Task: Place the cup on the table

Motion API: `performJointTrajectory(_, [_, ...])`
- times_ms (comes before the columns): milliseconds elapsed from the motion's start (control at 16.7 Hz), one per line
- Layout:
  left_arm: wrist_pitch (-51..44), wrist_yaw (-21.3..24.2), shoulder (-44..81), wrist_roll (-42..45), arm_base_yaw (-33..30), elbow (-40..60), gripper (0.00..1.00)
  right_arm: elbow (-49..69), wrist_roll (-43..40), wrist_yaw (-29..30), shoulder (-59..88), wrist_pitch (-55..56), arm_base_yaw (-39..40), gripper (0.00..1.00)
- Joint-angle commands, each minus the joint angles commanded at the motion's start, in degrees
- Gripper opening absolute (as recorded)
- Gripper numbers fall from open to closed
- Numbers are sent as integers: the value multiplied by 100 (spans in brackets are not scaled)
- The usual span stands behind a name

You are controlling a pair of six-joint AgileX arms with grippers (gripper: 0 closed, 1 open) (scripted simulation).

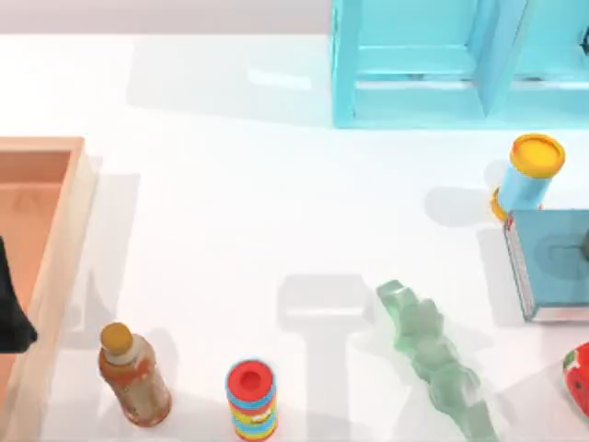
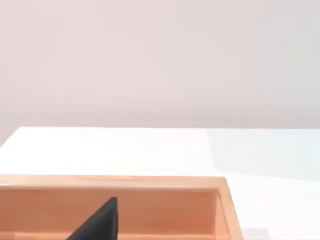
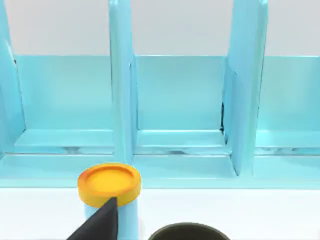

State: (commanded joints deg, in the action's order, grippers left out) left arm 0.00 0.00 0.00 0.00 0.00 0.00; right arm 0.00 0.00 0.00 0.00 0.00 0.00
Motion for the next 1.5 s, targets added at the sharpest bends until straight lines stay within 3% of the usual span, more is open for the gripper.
performJointTrajectory(240, [0, 0, 0, 0, 0, 0, 100, 178, -19, 1, 180, -179, -6, 100])
performJointTrajectory(480, [0, 0, 0, 0, 0, 0, 100, 1258, -74, 15, 1275, -1211, -61, 100])
performJointTrajectory(1200, [0, 0, 0, 0, 0, 0, 100, 7544, -141, -118, 7945, -6021, -282, 100])
performJointTrajectory(1500, [0, 0, 0, 0, 0, 0, 100, 9375, -227, -98, 10031, -7615, -334, 100])
